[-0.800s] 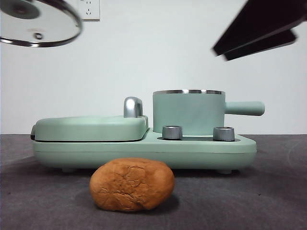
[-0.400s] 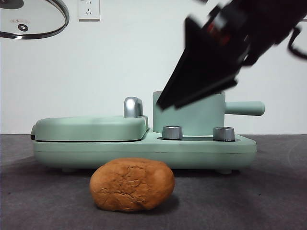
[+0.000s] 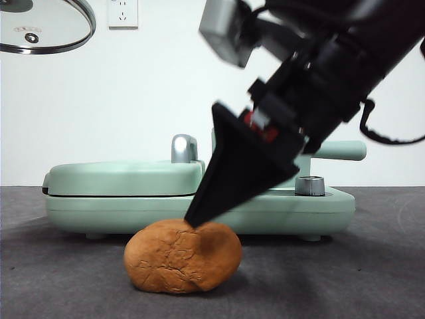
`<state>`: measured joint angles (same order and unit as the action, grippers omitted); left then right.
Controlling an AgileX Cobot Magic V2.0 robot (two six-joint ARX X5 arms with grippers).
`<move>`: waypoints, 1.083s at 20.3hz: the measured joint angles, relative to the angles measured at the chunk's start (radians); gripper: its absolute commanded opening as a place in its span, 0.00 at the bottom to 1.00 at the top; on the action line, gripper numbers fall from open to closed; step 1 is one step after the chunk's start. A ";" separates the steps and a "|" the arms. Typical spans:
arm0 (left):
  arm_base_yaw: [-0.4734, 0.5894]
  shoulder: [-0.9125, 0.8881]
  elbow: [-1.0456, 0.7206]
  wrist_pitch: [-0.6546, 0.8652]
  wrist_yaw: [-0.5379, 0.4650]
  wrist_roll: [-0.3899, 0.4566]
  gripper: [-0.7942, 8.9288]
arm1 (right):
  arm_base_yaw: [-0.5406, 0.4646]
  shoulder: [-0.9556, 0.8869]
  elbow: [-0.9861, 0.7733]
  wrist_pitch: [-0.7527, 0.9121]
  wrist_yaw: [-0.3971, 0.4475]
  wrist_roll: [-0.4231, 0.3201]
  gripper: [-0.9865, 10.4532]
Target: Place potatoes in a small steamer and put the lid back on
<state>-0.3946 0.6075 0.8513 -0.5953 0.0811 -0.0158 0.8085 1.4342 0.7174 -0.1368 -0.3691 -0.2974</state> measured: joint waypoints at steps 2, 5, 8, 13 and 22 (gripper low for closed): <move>0.000 0.000 0.000 0.000 0.000 0.000 0.10 | 0.007 0.024 0.000 0.006 0.001 0.002 0.42; 0.000 0.000 0.000 0.000 0.000 0.000 0.10 | 0.016 0.069 0.000 0.022 0.005 0.032 0.42; 0.000 0.000 0.000 0.000 0.000 0.000 0.10 | 0.016 0.100 0.000 0.021 0.008 0.093 0.36; 0.000 0.000 0.000 0.000 0.000 0.000 0.10 | 0.016 0.109 0.000 0.021 0.008 0.124 0.27; 0.000 0.000 0.000 0.000 0.000 0.000 0.10 | 0.016 -0.084 0.053 -0.245 0.046 0.183 0.27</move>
<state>-0.3946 0.6075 0.8513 -0.5953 0.0811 -0.0158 0.8246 1.3506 0.7704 -0.3820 -0.3229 -0.1139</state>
